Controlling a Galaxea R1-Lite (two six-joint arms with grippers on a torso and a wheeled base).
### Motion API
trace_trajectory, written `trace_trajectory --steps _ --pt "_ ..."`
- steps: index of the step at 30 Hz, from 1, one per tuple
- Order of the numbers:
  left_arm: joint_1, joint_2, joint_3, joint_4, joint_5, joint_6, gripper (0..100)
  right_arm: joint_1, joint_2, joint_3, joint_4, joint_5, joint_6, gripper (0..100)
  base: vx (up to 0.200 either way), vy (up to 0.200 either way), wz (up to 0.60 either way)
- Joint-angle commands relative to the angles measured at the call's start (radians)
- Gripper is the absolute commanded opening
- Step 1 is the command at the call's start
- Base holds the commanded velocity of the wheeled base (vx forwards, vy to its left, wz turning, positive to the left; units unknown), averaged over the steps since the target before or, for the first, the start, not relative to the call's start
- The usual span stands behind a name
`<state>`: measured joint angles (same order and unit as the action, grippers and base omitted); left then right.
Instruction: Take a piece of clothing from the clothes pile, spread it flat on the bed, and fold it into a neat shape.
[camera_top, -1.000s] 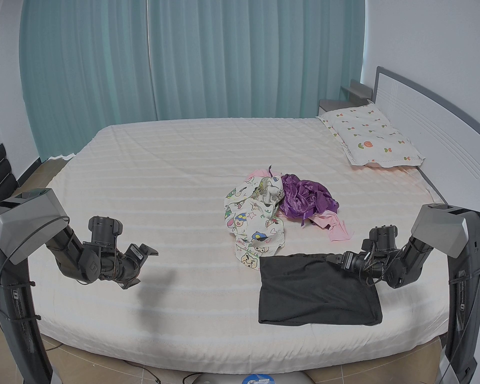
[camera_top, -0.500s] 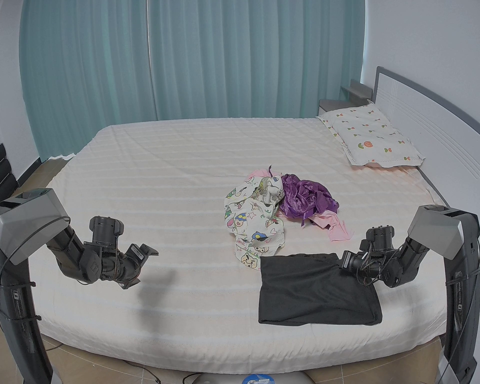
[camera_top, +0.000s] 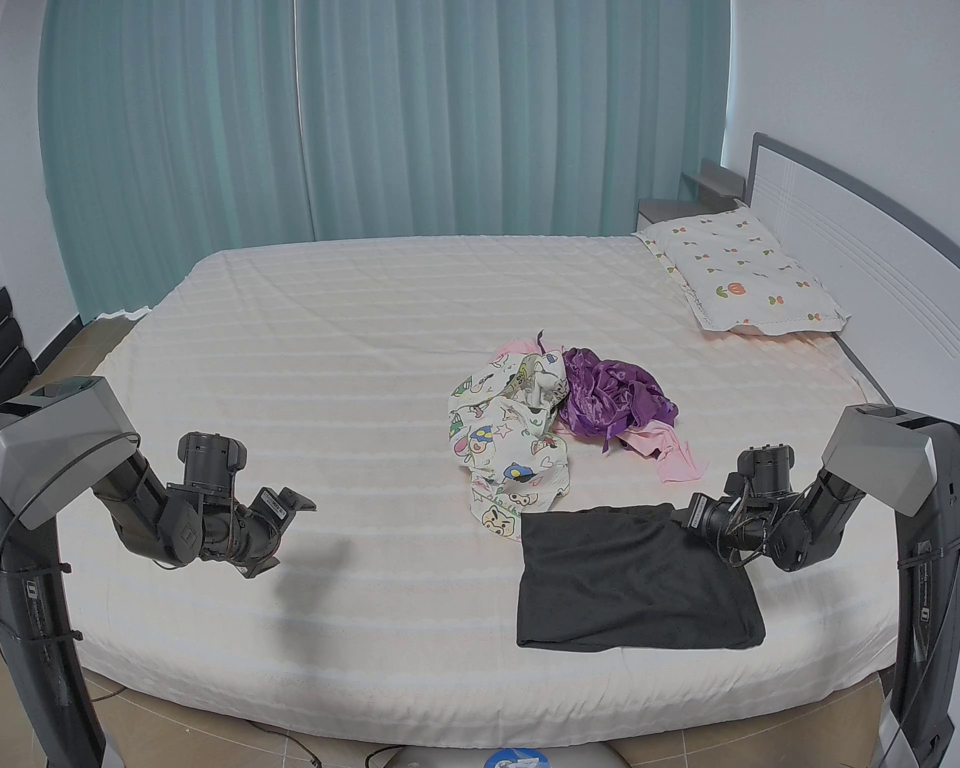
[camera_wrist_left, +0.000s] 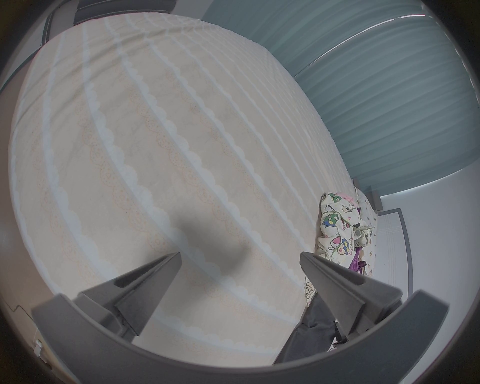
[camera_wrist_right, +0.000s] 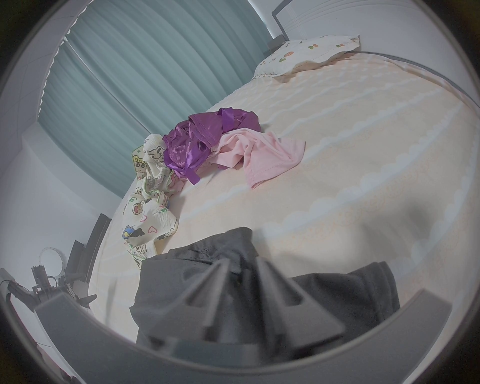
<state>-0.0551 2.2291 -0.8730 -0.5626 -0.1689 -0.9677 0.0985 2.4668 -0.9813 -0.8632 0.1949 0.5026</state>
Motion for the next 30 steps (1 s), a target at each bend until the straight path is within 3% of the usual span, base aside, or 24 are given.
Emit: trace_trajectory --steps 1,4,11,15,17,18,21,24,26,27,30 --pt "0.000 0.001 0.000 0.000 0.000 0.000 100 -0.005 -0.008 0.006 -0.002 -0.026 -0.004 100 0.000 0.000 0.00" --pt "0.000 0.001 0.000 0.000 0.000 -0.003 100 -0.010 -0.023 0.012 -0.020 -0.077 0.004 100 0.000 0.000 0.00" --pt "0.000 -0.011 0.032 -0.016 -0.014 0.001 100 -0.031 -0.197 0.176 -0.097 -0.081 0.007 100 0.000 0.000 0.00" --pt "-0.015 -0.109 0.175 -0.198 -0.011 0.006 100 -0.054 -0.422 0.371 -0.138 -0.081 0.028 100 0.000 0.000 0.00" --pt "-0.019 -0.120 0.186 -0.212 -0.011 0.009 100 -0.057 -0.442 0.388 -0.143 -0.081 0.028 100 0.000 0.000 0.00" --pt "-0.034 -0.192 0.261 -0.338 -0.007 0.017 100 -0.066 -0.571 0.493 -0.178 -0.083 0.027 100 0.000 0.000 0.00" --pt "-0.029 -0.283 0.319 -0.435 -0.006 0.115 100 -0.066 -0.740 0.610 -0.194 -0.084 0.014 100 0.000 0.000 0.00" --pt "-0.028 -0.390 0.356 -0.436 0.000 0.191 100 -0.066 -0.894 0.676 -0.181 -0.084 0.008 100 0.000 0.000 0.00" --pt "-0.028 -0.396 0.359 -0.436 0.000 0.193 100 -0.066 -0.902 0.679 -0.181 -0.084 0.008 100 0.000 0.000 0.00" --pt "-0.029 -0.522 0.422 -0.435 -0.003 0.205 100 -0.066 -1.010 0.736 -0.181 -0.086 -0.015 100 0.000 0.000 0.00" --pt "-0.029 -0.643 0.488 -0.431 -0.003 0.231 100 -0.074 -1.115 0.803 -0.181 -0.086 -0.088 100 0.000 0.000 0.00"
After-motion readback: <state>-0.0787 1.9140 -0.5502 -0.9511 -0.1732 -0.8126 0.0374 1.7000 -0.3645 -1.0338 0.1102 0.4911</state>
